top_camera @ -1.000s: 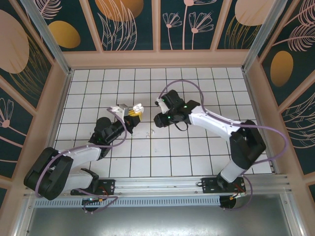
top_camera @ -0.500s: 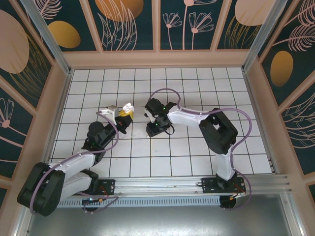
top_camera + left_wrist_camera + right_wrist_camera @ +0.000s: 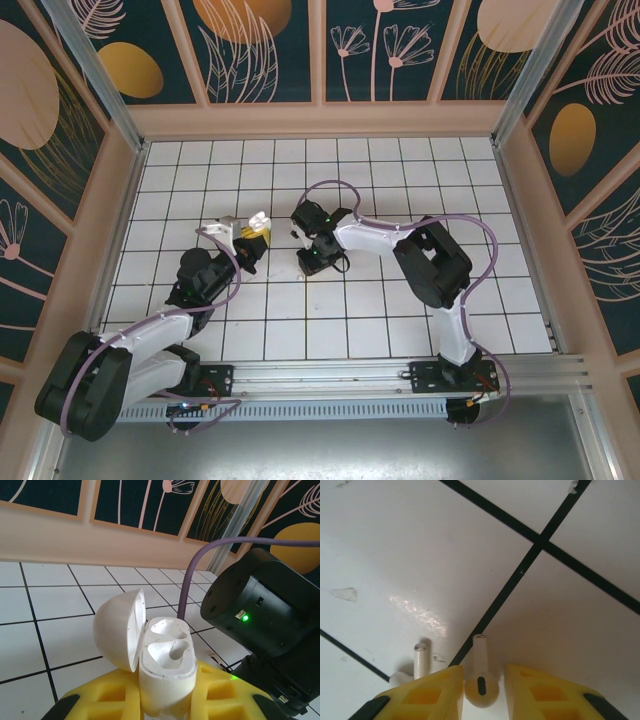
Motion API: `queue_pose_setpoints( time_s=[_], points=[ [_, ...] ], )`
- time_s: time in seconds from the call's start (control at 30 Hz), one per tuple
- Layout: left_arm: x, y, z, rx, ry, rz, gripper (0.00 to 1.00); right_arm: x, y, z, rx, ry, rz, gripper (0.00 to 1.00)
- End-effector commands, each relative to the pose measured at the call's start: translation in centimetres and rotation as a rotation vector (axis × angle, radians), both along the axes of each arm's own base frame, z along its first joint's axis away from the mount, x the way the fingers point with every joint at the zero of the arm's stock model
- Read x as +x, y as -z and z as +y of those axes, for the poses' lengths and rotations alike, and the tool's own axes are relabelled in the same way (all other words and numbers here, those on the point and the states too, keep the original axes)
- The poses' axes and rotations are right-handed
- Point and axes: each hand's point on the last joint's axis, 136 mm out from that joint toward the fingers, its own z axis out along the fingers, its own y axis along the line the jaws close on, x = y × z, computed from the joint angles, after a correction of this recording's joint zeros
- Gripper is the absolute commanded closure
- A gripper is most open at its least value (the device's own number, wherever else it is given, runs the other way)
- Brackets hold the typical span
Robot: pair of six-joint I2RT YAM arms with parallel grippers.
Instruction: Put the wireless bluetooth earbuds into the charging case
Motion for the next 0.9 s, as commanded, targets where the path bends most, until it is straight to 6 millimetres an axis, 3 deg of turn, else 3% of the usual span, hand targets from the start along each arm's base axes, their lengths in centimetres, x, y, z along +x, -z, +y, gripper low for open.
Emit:
queue_pose_setpoints(
  time_s=[0.0,0.37,0.63,0.87],
  points=[
    [0.1,-0.6,0.3,-0.008,-0.013,-0.011,0.84,0.0,0.3,0.0,-0.012,-0.022,-0.004,0.75],
    [-0.2,-0.5,0.1,-0.005,0.004,-0.004,0.83,-4.3,-1.6,-3.8,-0.042,-0.166,0.031,0.81],
    [-0.4,-0.7,-0.1,-0.013,0.021,-0.007,0.83,-8.2,-3.2,-7.7,-0.062,-0.534,0.001,0.81],
    [-0.6,-0.8,-0.1,-0.001,0.025,-0.014,0.83,-9.5,-3.2,-11.0,-0.096,-0.832,-0.074,0.81]
  ],
)
